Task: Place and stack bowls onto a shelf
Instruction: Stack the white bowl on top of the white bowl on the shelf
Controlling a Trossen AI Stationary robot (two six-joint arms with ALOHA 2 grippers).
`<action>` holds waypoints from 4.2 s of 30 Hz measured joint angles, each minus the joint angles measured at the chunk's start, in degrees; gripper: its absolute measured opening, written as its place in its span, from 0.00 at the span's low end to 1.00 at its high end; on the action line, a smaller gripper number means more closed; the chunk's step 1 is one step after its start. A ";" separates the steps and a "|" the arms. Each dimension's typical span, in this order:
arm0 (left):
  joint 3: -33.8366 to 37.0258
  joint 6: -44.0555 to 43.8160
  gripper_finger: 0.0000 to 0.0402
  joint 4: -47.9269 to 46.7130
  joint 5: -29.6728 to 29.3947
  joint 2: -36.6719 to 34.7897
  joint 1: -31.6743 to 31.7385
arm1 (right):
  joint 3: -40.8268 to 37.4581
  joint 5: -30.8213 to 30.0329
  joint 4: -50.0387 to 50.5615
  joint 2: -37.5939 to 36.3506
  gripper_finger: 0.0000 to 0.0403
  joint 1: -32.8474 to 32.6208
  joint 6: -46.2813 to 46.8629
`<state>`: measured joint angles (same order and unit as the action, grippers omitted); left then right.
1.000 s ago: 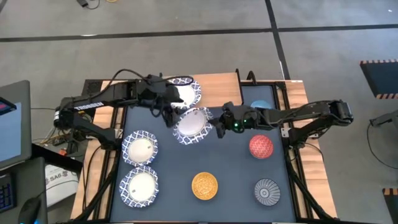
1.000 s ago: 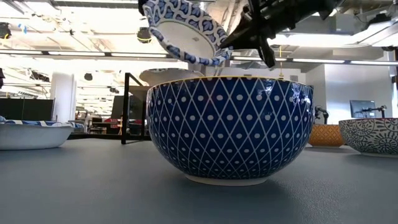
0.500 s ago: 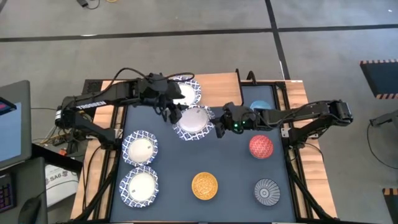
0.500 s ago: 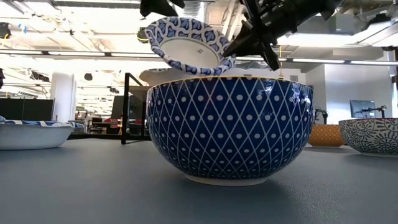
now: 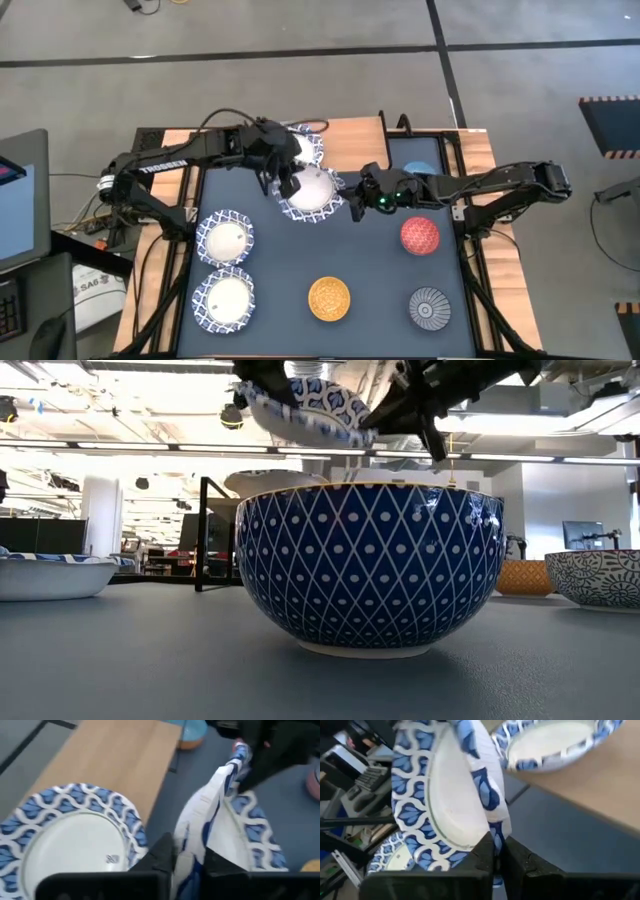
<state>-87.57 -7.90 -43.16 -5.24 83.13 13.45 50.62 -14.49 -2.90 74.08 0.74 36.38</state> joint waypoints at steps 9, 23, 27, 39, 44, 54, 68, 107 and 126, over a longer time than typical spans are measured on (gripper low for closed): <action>-7.85 3.09 0.00 1.17 -2.70 -0.35 12.21 | -0.08 -0.69 0.14 -6.33 0.35 2.53 -1.07; -8.55 -0.11 0.00 -7.08 7.25 6.24 24.86 | -0.10 -5.24 16.24 -12.28 0.40 4.87 3.09; -8.55 1.07 0.00 -6.82 7.60 7.99 24.81 | -0.10 -5.44 16.17 -12.26 0.40 4.16 4.48; -8.53 4.63 0.05 -10.15 4.23 11.47 25.64 | -0.07 -6.70 16.22 -12.32 0.39 2.18 5.88; -8.53 5.28 0.18 -10.06 -0.19 11.22 26.03 | -0.03 -7.13 16.20 -12.32 0.39 2.20 6.83; -8.59 5.77 0.41 -11.06 -4.81 7.89 26.15 | -0.01 -7.11 16.16 -12.32 0.39 2.22 8.66; -1.64 9.97 0.42 -9.24 -5.03 7.98 20.88 | -0.01 -6.00 15.67 -12.35 0.39 1.51 10.09; 16.39 -29.92 0.33 -14.55 -10.48 -18.76 -6.65 | -0.01 15.56 -9.40 9.54 0.39 -3.83 -3.19; 32.92 -41.99 0.31 -15.34 -10.41 -20.17 -30.59 | 19.11 7.41 -10.21 26.55 0.39 -10.81 -8.29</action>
<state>-54.64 -49.90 -58.49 -15.65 62.96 -17.14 69.73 -7.08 -13.11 100.63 -10.07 28.09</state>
